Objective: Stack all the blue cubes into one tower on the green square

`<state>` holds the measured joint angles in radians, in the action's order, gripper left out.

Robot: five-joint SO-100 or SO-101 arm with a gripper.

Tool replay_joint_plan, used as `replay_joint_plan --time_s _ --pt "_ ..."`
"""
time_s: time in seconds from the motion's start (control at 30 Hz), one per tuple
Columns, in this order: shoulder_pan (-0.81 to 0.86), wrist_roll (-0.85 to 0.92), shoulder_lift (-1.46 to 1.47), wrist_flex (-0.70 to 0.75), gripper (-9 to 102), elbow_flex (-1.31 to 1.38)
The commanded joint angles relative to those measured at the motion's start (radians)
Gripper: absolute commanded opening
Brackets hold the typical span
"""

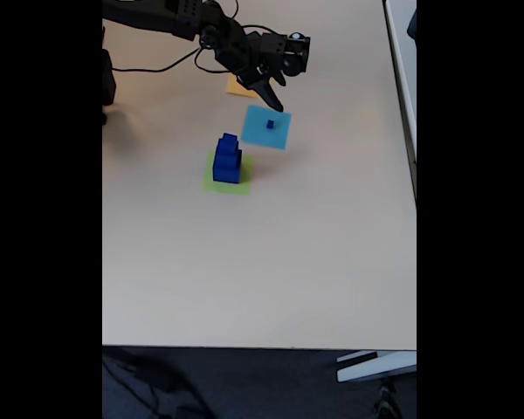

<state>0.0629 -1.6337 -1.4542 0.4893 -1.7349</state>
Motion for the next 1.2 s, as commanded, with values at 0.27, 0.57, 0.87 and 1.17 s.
replay_joint_plan --time_s 0.27,0.57,0.87,1.17 --pt "0.018 0.023 0.051 -0.021 27 0.048" --pt "0.002 -0.008 0.054 -0.021 27 -0.021" --pt "-0.006 -0.025 0.106 -0.021 27 -0.041" --pt "0.015 -0.017 0.149 -0.052 28 -0.046"
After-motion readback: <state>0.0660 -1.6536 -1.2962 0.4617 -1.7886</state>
